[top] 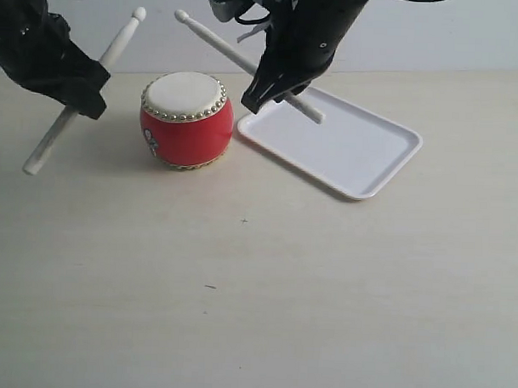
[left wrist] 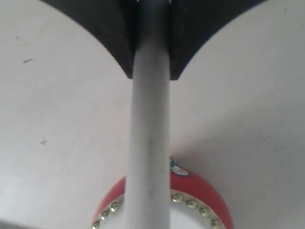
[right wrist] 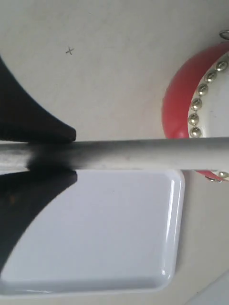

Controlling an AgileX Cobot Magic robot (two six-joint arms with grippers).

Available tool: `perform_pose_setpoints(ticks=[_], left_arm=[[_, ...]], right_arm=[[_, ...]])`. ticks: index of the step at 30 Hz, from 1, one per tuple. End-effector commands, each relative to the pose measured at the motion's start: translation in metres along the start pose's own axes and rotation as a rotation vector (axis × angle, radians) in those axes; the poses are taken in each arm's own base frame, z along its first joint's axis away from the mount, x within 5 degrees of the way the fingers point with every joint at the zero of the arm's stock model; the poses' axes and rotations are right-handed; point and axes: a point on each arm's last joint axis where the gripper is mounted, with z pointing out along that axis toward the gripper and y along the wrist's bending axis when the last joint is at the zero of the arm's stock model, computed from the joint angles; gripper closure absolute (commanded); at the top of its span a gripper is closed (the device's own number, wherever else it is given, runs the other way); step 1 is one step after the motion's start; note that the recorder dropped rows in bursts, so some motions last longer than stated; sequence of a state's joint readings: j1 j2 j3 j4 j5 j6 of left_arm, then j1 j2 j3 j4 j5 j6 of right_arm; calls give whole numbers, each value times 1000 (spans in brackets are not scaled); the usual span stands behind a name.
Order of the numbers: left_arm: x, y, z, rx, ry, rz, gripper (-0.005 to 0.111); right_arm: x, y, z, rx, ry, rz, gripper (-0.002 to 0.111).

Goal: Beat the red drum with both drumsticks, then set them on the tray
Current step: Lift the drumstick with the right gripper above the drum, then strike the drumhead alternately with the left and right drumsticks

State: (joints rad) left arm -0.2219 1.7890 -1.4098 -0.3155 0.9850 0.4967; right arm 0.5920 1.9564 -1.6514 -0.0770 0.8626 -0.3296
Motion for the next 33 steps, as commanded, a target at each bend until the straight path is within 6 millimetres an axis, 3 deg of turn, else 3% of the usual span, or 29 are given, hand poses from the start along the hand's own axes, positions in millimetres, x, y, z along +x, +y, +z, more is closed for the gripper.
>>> perform_pose_setpoints(ticks=[1, 8, 15, 21, 28, 33], left_arm=[[-1, -5, 34, 42, 88, 5, 107], [2, -3, 49, 54, 140, -2, 107], [4, -2, 58, 67, 169, -20, 107], [7, 1, 70, 76, 193, -38, 107], [5, -1, 63, 75, 173, -36, 107], [0, -7, 36, 55, 113, -55, 107]], right_arm=[[0, -4, -12, 27, 25, 8, 108], [10, -11, -18, 103, 142, -2, 108], [7, -11, -42, 93, 77, 29, 108], [4, -4, -47, 10, 40, 58, 108], [-2, -4, -47, 14, -24, 47, 108], [-5, -4, -38, 20, -44, 49, 108]])
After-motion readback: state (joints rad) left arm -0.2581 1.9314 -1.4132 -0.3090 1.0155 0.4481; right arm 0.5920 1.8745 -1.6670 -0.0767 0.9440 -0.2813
